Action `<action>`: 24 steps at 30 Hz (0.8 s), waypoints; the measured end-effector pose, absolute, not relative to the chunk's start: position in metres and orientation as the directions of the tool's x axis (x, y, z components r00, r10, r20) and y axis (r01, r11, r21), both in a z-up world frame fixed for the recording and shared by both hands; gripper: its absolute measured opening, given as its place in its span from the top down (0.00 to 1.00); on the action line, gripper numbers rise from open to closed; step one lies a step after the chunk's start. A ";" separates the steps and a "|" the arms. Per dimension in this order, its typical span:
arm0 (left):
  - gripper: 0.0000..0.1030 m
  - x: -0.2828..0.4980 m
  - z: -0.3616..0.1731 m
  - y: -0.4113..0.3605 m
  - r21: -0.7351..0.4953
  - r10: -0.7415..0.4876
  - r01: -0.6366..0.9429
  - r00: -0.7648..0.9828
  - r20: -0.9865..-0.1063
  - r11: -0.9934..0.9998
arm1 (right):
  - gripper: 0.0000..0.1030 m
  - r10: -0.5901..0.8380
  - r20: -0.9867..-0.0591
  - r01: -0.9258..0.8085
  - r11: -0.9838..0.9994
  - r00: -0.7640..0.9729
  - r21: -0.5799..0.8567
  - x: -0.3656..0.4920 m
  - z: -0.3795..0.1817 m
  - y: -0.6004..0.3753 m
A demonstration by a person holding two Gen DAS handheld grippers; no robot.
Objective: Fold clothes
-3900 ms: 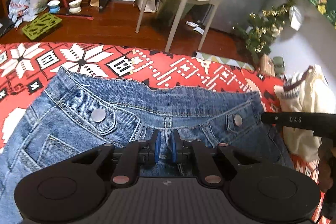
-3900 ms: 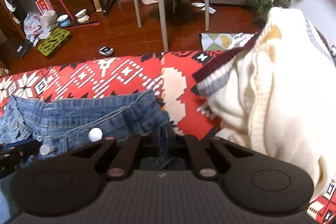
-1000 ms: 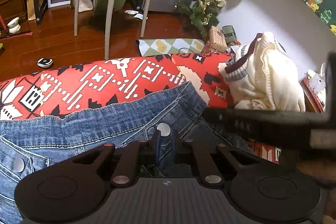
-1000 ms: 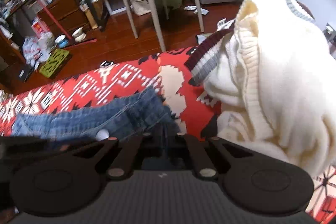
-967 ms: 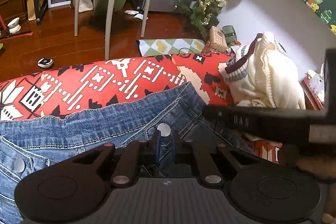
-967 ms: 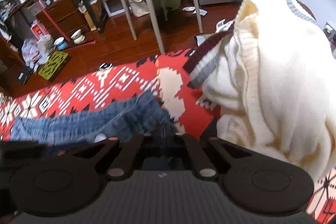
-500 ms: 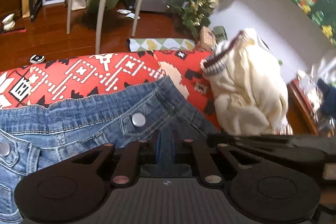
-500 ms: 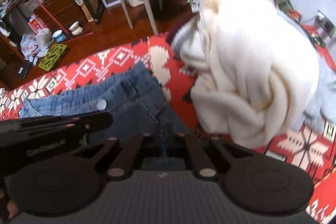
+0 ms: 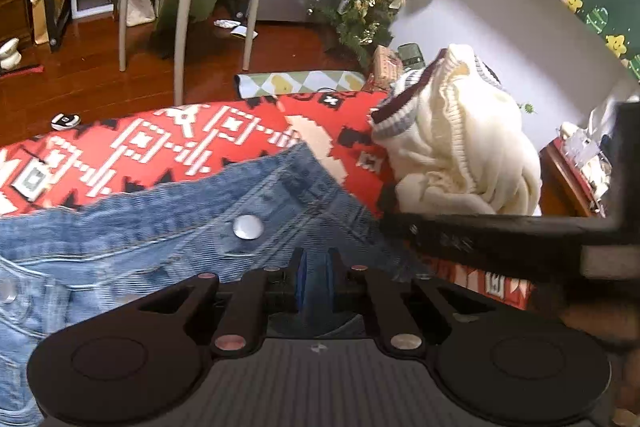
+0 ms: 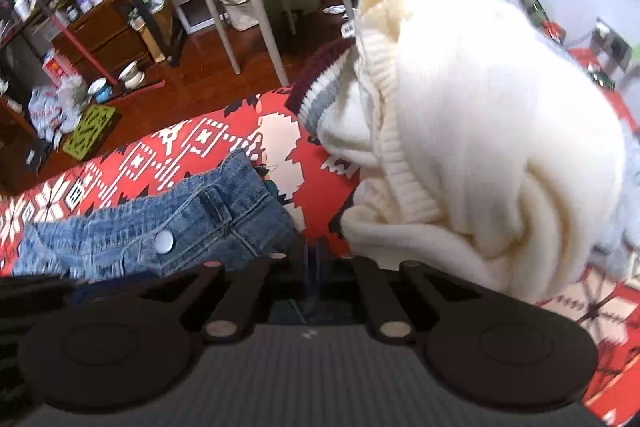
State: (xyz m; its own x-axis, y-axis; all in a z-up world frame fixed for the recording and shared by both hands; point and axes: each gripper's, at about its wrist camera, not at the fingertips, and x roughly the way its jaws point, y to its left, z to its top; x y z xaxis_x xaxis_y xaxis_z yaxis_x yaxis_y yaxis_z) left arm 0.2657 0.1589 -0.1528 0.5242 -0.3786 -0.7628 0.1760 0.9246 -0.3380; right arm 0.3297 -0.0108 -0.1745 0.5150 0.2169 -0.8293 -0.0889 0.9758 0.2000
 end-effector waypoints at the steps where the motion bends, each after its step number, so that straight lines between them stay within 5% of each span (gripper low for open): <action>1: 0.92 0.267 -0.154 0.155 -0.343 -0.386 0.181 0.519 -0.763 0.922 | 0.96 0.218 -0.831 -0.095 0.976 0.512 0.198 0.325 -0.169 -0.014; 24: 0.92 0.235 -0.166 0.063 -0.294 -0.468 0.469 0.313 -0.827 0.833 | 0.96 0.185 -0.873 0.011 0.977 0.452 0.213 0.231 -0.179 -0.085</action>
